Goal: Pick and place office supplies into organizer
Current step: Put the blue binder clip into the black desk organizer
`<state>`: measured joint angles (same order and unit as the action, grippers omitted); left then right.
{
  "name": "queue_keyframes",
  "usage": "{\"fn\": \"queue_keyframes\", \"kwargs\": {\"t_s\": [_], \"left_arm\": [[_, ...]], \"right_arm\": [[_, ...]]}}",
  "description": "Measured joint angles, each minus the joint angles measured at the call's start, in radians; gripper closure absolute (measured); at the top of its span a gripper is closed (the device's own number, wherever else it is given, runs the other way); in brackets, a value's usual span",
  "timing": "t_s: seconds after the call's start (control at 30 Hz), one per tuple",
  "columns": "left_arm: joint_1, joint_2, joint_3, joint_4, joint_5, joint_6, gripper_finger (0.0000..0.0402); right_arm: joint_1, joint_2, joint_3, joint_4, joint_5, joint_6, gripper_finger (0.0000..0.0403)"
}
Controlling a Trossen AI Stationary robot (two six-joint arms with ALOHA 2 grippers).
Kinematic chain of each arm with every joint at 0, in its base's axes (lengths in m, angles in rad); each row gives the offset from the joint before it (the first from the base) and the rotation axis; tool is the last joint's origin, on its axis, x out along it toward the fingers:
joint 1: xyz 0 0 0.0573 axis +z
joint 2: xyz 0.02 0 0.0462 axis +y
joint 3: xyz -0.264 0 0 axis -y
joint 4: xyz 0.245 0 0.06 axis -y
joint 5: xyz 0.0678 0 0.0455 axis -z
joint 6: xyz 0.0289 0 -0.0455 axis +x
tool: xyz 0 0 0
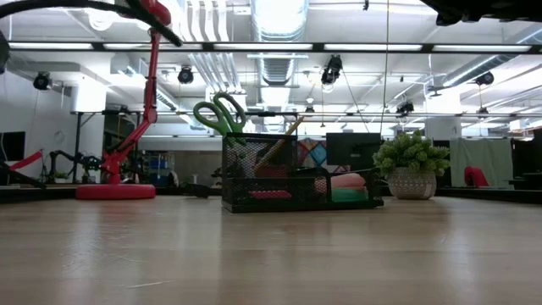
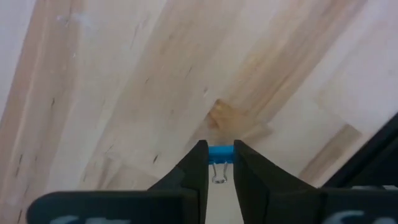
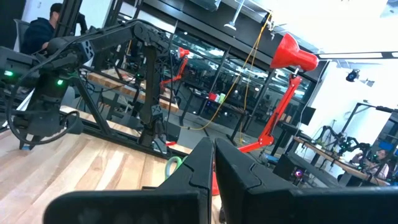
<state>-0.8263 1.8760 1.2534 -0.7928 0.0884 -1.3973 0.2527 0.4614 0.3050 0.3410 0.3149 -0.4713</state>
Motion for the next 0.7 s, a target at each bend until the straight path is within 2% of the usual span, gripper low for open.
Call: {"fn": "queue_keyframes", "kwargs": {"t_s": [0.37,0.7], "left_arm": [[0.085,-0.006,0.013,-0.002,0.004,0.185,0.0373],[0.271,-0.007,0.027,-0.009,-0.056,0.545,0.0375]], "right_arm": [[0.000,0.000,0.000,0.000,0.000,0.000,0.0394],[0.000,0.000,0.000,0.000,0.000,0.000,0.0394]]}}
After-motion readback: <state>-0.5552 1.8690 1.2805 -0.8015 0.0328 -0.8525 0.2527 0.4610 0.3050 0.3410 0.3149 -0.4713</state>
